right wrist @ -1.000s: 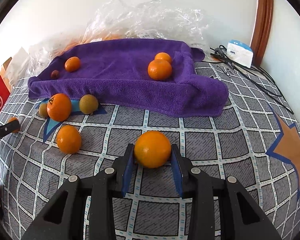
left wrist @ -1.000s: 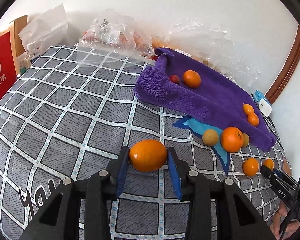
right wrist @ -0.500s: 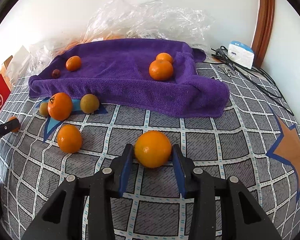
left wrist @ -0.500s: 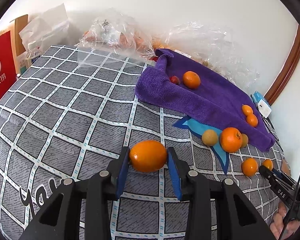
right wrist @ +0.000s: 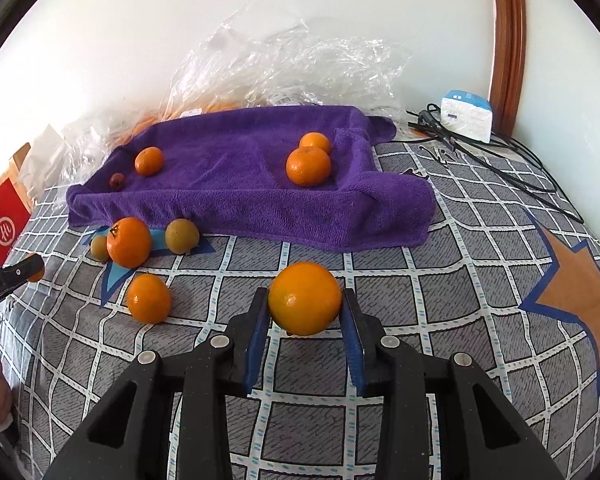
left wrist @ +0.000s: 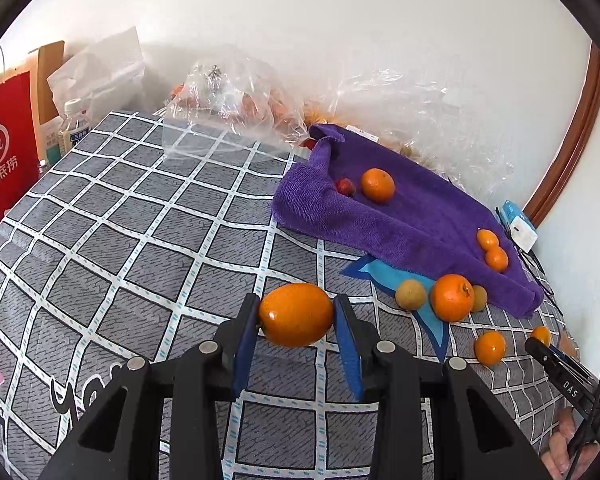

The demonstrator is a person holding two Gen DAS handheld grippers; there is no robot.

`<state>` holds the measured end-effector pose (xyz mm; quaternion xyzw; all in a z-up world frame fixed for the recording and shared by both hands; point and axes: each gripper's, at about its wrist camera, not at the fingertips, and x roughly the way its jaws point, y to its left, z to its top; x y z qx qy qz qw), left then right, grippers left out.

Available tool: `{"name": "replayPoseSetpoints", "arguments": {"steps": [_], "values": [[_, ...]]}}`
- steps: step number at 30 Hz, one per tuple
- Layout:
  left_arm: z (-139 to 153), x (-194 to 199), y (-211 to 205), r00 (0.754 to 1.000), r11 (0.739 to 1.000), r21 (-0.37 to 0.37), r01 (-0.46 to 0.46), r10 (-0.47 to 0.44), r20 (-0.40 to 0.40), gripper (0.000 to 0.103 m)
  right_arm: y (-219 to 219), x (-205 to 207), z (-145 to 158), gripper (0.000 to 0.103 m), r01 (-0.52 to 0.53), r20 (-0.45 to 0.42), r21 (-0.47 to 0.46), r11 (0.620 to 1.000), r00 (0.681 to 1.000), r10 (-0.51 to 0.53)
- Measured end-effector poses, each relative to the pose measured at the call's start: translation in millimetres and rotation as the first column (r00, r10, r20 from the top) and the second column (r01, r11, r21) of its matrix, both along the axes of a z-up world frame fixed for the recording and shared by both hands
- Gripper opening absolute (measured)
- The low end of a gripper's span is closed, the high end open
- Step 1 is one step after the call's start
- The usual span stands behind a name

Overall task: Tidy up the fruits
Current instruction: 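Carry both oranges over the purple towel with both grippers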

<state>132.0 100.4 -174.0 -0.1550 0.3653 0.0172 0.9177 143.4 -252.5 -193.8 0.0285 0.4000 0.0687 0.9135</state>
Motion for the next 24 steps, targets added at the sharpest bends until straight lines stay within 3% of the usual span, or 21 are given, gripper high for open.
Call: {"name": "replayPoseSetpoints", "arguments": {"steps": [24], "values": [[13, -12, 6, 0.996, 0.999, -0.015, -0.038, 0.039, 0.082, 0.035, 1, -7, 20, 0.035, 0.012, 0.015, 0.014, 1.000, 1.000, -0.012]]}}
